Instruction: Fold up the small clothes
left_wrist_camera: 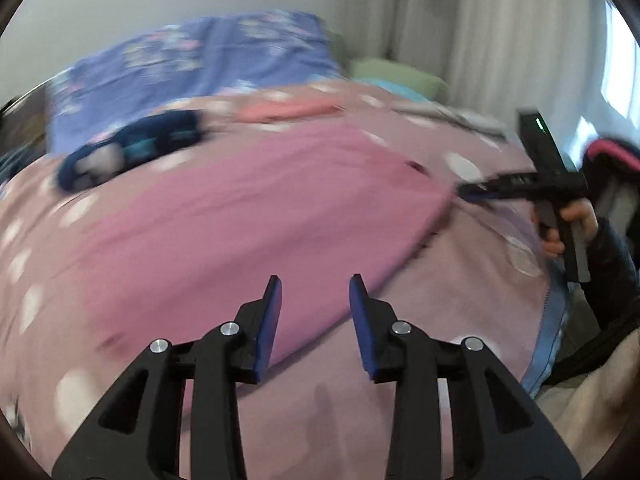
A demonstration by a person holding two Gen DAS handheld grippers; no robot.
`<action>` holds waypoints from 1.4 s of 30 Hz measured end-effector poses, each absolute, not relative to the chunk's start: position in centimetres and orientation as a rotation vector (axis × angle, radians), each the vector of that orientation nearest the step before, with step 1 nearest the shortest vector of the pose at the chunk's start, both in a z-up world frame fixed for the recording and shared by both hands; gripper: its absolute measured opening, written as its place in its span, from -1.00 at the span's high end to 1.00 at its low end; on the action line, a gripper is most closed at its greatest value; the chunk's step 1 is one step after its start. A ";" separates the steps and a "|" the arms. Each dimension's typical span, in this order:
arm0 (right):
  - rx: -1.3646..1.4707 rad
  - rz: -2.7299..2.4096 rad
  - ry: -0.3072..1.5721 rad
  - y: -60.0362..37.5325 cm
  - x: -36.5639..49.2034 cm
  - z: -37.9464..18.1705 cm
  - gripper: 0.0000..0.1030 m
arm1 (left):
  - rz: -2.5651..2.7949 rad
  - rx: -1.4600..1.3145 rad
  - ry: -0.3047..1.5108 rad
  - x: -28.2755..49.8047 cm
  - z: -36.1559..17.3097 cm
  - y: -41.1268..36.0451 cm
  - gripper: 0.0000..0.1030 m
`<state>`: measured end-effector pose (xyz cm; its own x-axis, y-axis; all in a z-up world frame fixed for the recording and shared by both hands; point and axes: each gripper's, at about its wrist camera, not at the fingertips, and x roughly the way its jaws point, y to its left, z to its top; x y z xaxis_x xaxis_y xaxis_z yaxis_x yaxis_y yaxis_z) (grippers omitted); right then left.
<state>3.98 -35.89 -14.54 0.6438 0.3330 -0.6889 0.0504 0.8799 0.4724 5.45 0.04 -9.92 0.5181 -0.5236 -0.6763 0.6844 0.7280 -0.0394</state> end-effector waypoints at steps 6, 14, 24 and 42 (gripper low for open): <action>0.550 0.206 0.832 -37.9 3.4 -14.6 0.04 | -0.823 0.461 0.727 6.3 -13.2 -13.0 0.31; 0.574 0.232 0.827 -40.2 5.6 -13.6 0.14 | -0.816 0.585 0.665 6.0 -14.1 -19.8 -0.11; 0.616 0.395 0.890 -39.2 19.3 -12.2 0.15 | -0.738 0.629 0.690 6.9 -15.2 -22.0 -0.23; 0.689 0.443 0.972 -37.5 29.9 -16.0 0.92 | -0.974 0.466 0.795 8.7 -15.4 -20.7 0.78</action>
